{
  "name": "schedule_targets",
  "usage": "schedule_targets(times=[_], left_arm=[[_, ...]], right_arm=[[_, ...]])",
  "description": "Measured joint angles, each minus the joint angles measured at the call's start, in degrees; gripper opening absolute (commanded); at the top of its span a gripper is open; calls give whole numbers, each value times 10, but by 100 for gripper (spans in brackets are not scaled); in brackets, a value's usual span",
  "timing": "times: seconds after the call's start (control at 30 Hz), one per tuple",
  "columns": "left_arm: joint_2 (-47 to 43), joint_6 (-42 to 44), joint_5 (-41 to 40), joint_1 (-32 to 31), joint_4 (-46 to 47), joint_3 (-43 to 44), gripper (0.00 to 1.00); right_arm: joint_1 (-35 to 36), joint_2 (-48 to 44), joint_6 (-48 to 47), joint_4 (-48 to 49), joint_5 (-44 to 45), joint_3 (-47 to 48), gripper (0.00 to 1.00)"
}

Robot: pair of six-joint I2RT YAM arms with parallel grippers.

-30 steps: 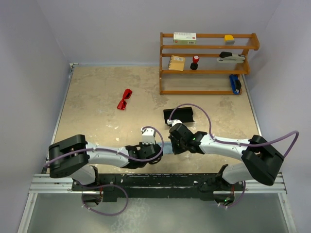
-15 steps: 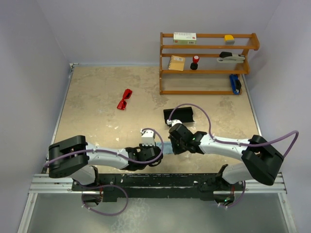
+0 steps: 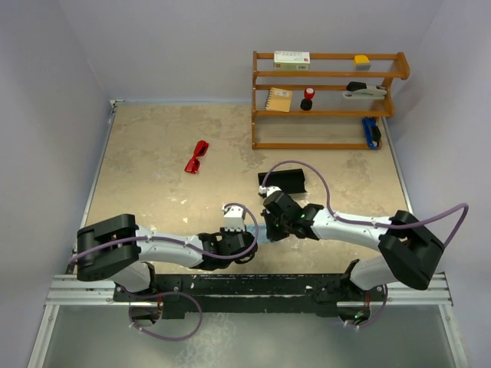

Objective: Organize the sunglasses
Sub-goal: Fold the glasses cleaning cloth at the center of the board.

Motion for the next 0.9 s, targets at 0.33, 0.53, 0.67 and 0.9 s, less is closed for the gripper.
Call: schedule_targets(times=[0.33,0.53,0.67,0.9], left_arm=[[0,0,0,0,0,0,0],[0,-3,0,0,0,0,0],[0,-4,0,0,-1,0,0],[0,-4,0,0,0,-1,0]], right_arm=[[4,39,2,30,-19,5,0],[4,33,2,30,-19,-1,0],[4,15,3,25,-19,-16,0],[4,-1,2,19,-14,-29,0]])
